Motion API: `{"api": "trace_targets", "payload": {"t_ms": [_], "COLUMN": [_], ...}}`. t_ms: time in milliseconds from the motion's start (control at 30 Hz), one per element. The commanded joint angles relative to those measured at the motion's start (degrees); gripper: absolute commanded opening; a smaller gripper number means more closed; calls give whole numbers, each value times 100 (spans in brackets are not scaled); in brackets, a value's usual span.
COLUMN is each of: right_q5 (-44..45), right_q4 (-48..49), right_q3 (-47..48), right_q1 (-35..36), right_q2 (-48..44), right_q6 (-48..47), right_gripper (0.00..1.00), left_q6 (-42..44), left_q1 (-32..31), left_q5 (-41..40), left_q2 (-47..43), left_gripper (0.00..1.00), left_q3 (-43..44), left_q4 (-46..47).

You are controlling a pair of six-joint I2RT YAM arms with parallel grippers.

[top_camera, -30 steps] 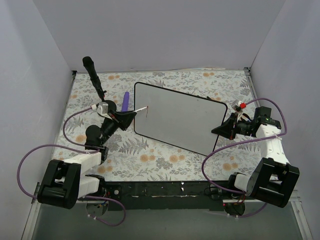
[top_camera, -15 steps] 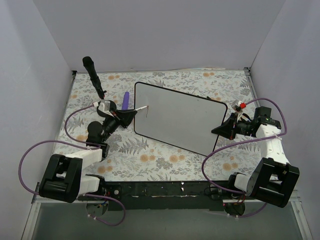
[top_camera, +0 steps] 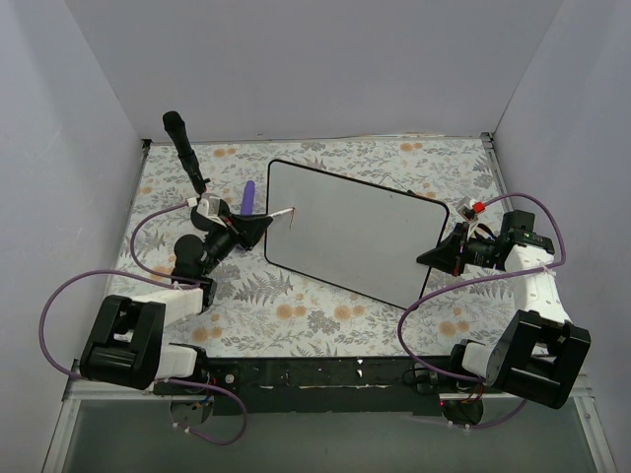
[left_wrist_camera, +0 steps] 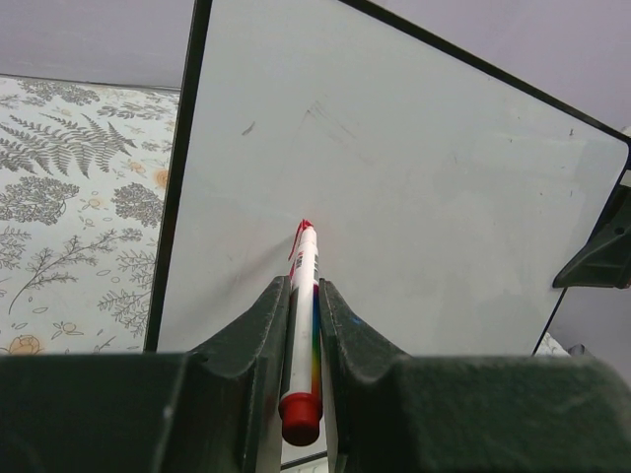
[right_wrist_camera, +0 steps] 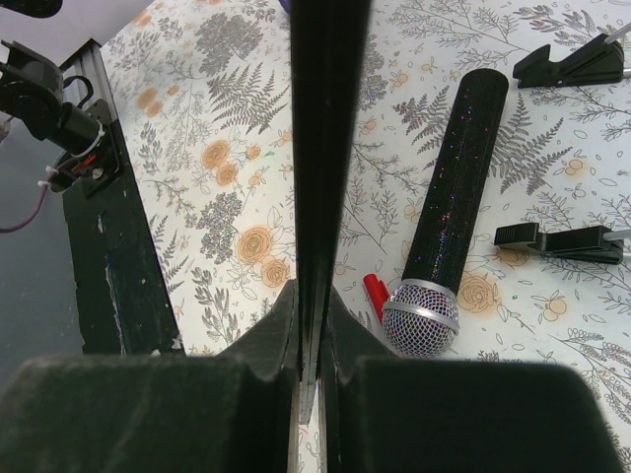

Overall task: Write a sentence on the whiteboard
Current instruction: Write with the whiteboard marker without the cap on the whiteboard.

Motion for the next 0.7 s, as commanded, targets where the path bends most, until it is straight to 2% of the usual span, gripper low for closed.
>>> {"api": "trace_targets", "payload": {"t_ms": [0, 667], "right_q5": [193, 193], "right_q4": [109, 117], "right_q3": [114, 114], "right_q1": [61, 69], "right_q2": [-22, -13], "right_q6": [-369, -369], "right_gripper": [1, 1], "left_q6": [18, 114], "left_q1": [-33, -25], "left_q5": [148, 193], "left_q2": [76, -56], "left_gripper": [0, 0], "left_q3": [116, -138], "left_q4": [-8, -438]}}
